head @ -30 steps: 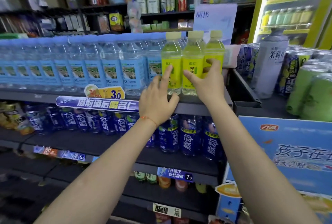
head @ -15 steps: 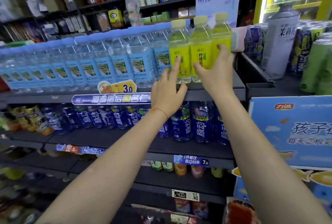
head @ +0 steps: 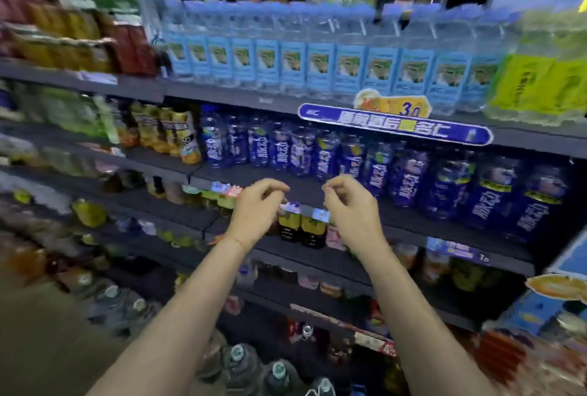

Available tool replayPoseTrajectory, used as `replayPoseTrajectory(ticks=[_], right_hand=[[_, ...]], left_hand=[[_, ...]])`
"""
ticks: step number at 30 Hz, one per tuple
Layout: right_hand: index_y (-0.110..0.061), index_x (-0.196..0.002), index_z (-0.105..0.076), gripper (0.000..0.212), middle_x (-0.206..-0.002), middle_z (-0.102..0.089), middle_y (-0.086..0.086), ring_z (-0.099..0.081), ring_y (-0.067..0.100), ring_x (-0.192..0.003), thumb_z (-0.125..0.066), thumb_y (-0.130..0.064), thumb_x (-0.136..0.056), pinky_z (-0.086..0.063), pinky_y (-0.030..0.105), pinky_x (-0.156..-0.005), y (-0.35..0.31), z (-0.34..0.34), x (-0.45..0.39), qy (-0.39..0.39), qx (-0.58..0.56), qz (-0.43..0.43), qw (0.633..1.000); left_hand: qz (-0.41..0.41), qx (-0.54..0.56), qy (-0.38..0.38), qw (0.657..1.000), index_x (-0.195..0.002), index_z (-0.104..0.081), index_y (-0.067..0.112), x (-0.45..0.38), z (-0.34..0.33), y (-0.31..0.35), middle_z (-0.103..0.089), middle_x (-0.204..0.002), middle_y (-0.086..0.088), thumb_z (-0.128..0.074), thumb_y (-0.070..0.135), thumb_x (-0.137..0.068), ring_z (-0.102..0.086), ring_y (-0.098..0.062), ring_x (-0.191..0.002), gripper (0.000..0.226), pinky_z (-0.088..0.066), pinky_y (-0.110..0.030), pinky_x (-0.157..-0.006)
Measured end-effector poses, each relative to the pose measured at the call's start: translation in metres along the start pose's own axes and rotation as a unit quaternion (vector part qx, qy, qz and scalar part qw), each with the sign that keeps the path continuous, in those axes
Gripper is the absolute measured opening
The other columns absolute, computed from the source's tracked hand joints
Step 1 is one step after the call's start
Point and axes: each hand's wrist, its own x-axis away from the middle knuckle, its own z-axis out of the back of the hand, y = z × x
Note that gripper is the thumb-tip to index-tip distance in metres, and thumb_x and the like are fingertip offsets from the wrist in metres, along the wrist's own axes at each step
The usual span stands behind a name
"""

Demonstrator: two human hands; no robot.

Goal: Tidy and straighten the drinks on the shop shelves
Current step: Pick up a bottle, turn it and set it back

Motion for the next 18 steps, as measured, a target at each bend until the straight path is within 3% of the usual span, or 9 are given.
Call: replayPoseTrajectory(ticks=[4,8,13,18], right_hand=[[-0.029,-0.082,-0.061,0.021,-0.074,-0.062,0.004,-0.056,0.018,-0.059,-0.055,-0.017,-0.099,-0.045,0.033,-0.058,-0.014,-0.119,0.033,-0.078,-0.015,-0.034,0.996],[-0.040,-0.079,-0.063,0.029,-0.072,-0.065,-0.003,-0.058,0.017,-0.059,-0.057,-0.019,-0.098,-0.049,0.037,-0.060,-0.026,-0.219,0.056,-0.140,-0.013,-0.057,0.988],[-0.024,-0.087,-0.066,0.015,-0.073,-0.066,-0.001,-0.063,0.017,-0.064,-0.057,-0.019,-0.098,-0.052,0.040,-0.063,-0.041,-0.319,0.067,-0.203,-0.020,-0.085,0.975],[-0.016,-0.089,-0.065,0.016,-0.071,-0.064,0.005,-0.057,0.017,-0.054,-0.053,-0.014,-0.100,-0.048,0.035,-0.055,-0.060,-0.426,0.051,-0.261,-0.039,-0.106,0.959]], left_hand=[[0.072,0.050,0.058,0.994,-0.089,-0.068,0.017,0.027,0.118,-0.069,-0.068,-0.082,-0.010,-0.048,0.005,-0.098,-0.063,-0.019,-0.060,0.025,-0.048,-0.020,-0.052],[0.149,0.098,0.132,0.975,-0.091,-0.068,0.016,0.061,0.222,-0.126,-0.069,-0.084,-0.012,-0.046,0.010,-0.100,-0.064,-0.021,-0.064,0.025,-0.047,-0.025,-0.054],[0.204,0.116,0.175,0.956,-0.098,-0.069,0.012,0.077,0.306,-0.174,-0.069,-0.084,-0.011,-0.046,0.014,-0.102,-0.065,-0.018,-0.063,0.023,-0.050,-0.028,-0.056],[0.237,0.150,0.205,0.938,-0.098,-0.067,0.010,0.061,0.367,-0.223,-0.068,-0.082,-0.011,-0.046,0.014,-0.102,-0.063,-0.021,-0.063,0.023,-0.047,-0.030,-0.057]])
